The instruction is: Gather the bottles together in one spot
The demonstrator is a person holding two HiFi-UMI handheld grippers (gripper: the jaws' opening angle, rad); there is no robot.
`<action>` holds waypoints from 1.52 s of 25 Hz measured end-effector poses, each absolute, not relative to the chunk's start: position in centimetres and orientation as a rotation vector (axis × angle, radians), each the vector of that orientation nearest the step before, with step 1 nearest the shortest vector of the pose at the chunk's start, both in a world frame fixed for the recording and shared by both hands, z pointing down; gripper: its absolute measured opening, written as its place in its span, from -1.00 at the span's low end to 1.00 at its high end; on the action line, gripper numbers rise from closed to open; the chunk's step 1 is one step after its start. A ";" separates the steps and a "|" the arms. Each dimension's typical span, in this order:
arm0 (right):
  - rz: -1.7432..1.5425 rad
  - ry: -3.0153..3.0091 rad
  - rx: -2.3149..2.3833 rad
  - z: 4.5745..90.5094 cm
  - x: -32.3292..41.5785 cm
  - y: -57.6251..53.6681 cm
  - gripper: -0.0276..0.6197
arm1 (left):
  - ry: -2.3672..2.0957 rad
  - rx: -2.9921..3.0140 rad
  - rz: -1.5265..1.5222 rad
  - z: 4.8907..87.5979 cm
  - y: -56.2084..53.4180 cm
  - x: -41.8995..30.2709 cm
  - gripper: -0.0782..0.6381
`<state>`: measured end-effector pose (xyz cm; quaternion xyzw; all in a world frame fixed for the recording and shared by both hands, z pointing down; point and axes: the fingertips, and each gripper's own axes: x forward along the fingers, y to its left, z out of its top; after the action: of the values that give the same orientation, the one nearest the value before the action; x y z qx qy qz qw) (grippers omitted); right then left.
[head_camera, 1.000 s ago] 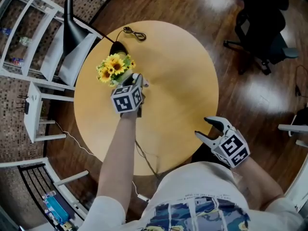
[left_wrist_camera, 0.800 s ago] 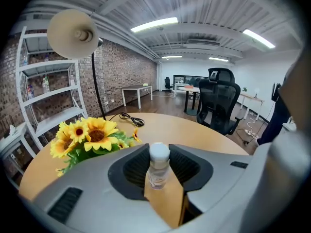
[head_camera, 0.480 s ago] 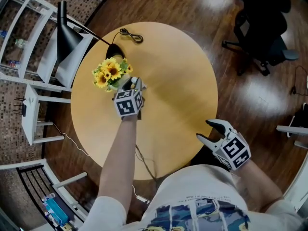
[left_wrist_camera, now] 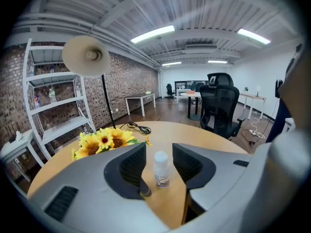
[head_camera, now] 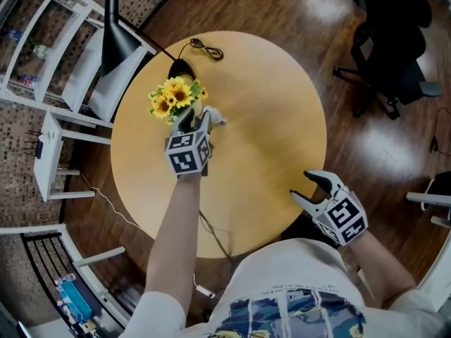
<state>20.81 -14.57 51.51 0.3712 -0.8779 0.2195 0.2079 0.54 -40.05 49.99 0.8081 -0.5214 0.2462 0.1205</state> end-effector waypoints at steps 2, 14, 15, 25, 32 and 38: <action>0.589 -2.448 1.023 51.2 19.7 -13.9 -0.12 | -1.522 2.381 0.638 47.8 -37.9 0.0 -0.28; 0.427 -2.504 1.030 45.9 10.8 -6.3 -0.12 | -1.432 2.313 0.317 41.6 -11.6 -10.6 -0.28; 0.423 -2.501 1.048 45.6 10.0 -5.3 -0.12 | -1.427 2.287 0.277 41.5 -9.3 -12.1 -0.28; 0.448 -2.435 1.148 44.3 3.2 8.2 -0.12 | -1.433 2.211 0.363 44.0 10.4 -21.3 -0.28; 0.429 -2.392 1.254 43.4 3.0 15.9 -0.12 | -1.448 2.220 0.333 43.7 18.2 -24.3 -0.28; 0.443 -2.364 1.299 42.8 3.3 19.1 -0.13 | -1.440 2.201 0.337 44.0 22.4 -25.8 -0.28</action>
<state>3.32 19.08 42.77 0.4654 -0.8469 0.1585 0.2027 -25.78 22.37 44.00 0.8052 -0.5269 0.1233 0.2425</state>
